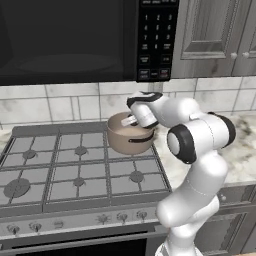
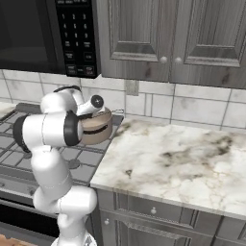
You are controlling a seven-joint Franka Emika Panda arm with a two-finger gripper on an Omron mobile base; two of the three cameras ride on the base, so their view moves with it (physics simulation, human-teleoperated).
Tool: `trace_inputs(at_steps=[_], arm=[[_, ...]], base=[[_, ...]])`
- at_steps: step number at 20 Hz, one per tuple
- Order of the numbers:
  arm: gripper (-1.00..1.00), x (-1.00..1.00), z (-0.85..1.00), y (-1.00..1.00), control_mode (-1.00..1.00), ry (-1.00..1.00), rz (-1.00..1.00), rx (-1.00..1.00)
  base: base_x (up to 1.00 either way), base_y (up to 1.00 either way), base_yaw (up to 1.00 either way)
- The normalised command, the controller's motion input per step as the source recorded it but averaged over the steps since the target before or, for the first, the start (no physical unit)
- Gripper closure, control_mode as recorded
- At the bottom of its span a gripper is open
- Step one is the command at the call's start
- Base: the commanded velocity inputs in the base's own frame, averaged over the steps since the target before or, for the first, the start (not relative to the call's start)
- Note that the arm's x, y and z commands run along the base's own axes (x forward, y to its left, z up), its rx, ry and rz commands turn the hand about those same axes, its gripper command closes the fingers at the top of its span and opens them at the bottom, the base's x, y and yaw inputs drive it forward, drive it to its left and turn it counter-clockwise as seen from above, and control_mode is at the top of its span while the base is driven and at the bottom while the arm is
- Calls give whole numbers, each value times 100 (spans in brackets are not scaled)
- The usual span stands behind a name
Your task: Open the cabinet and move the ladle to the pot. Then close the cabinet.
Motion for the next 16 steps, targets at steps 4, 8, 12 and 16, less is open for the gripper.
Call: trace_inputs(at_steps=[4,8,12,16], arm=[[100,26,-4,13,-100,0,0,0],[100,29,-5,20,-100,0,0,0],[100,31,-13,15,-100,0,0,0],[100,37,-18,4,-100,0,0,0]], base=[[0,0,0],[0,0,0],[0,0,0],[0,0,0]])
